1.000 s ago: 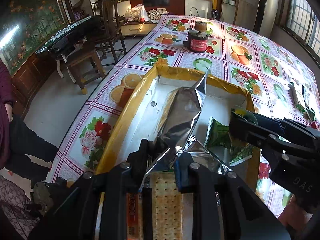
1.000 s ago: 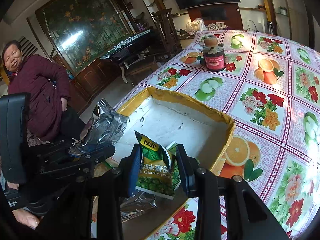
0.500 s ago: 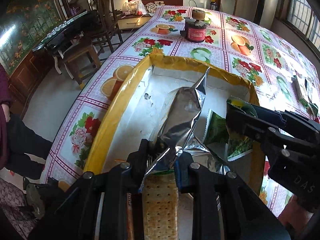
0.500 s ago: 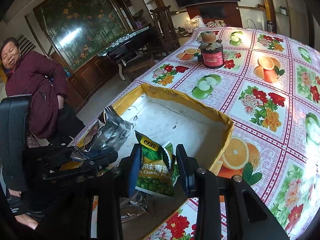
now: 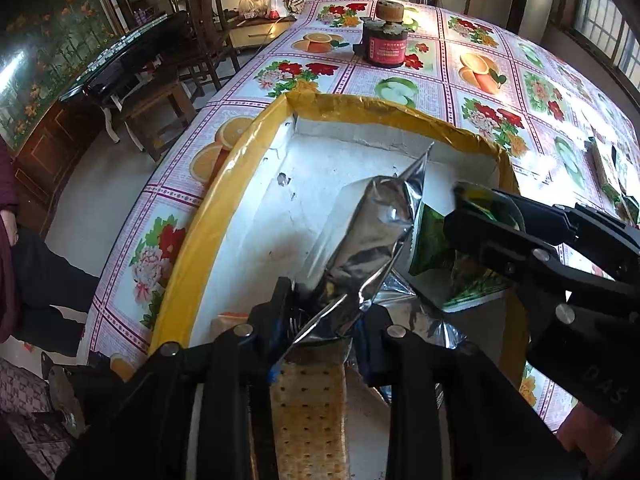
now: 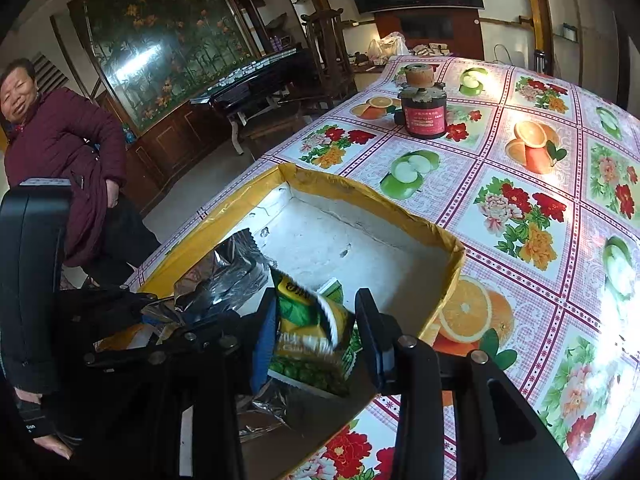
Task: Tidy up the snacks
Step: 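Release the silver bag into the tray with the left tool while the right tool releases the pea bag, then move both tools back from the tray to the snack pile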
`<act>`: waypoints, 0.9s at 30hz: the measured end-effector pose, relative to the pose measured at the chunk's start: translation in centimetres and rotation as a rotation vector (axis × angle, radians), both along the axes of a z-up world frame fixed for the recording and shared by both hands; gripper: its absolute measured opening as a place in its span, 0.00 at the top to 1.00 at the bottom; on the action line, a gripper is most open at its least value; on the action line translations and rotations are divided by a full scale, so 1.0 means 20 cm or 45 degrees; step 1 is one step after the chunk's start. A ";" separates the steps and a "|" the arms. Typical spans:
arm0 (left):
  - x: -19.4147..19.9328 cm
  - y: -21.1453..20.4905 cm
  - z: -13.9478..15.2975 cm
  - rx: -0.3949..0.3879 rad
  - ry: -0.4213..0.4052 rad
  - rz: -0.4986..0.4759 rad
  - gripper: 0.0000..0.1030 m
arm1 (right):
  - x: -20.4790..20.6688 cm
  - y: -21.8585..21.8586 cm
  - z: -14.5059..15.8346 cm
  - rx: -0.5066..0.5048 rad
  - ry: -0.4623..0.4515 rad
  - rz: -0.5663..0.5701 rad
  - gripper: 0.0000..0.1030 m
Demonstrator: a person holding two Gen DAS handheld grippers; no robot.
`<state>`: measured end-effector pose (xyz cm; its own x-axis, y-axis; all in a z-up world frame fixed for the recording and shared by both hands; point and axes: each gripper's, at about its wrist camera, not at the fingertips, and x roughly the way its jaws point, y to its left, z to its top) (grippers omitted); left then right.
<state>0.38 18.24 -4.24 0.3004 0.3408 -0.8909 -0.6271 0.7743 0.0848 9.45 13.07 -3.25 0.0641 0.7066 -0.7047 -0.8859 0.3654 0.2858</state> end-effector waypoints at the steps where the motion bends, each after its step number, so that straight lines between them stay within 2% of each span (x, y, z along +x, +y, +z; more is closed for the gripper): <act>1: 0.00 0.00 0.00 0.000 0.005 0.000 0.66 | 0.00 0.00 0.00 0.000 0.002 -0.002 0.60; 2: 0.00 0.00 0.00 0.001 0.006 0.000 0.64 | 0.01 -0.01 0.00 0.003 0.002 -0.007 0.59; 4: 0.00 0.00 0.00 0.002 0.008 0.010 0.48 | 0.01 -0.02 0.02 0.016 -0.002 -0.015 0.53; 7: -0.02 -0.01 0.03 0.009 -0.012 0.013 0.38 | 0.00 -0.04 0.04 0.025 -0.009 -0.018 0.53; 16: -0.08 -0.07 0.13 0.077 -0.064 0.015 0.30 | -0.02 -0.13 0.10 0.057 -0.014 -0.047 0.47; 22: -0.13 -0.14 0.19 0.105 -0.104 0.011 0.24 | -0.03 -0.29 0.16 0.101 -0.010 -0.105 0.37; 27: -0.14 -0.21 0.23 0.117 -0.131 -0.012 0.22 | -0.04 -0.45 0.20 0.134 -0.009 -0.155 0.36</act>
<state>-2.36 13.96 0.35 0.3920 0.4160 -0.8205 -0.6288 0.7722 0.0911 8.55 3.99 0.76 0.1587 0.7633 -0.6262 -0.8389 0.4387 0.3221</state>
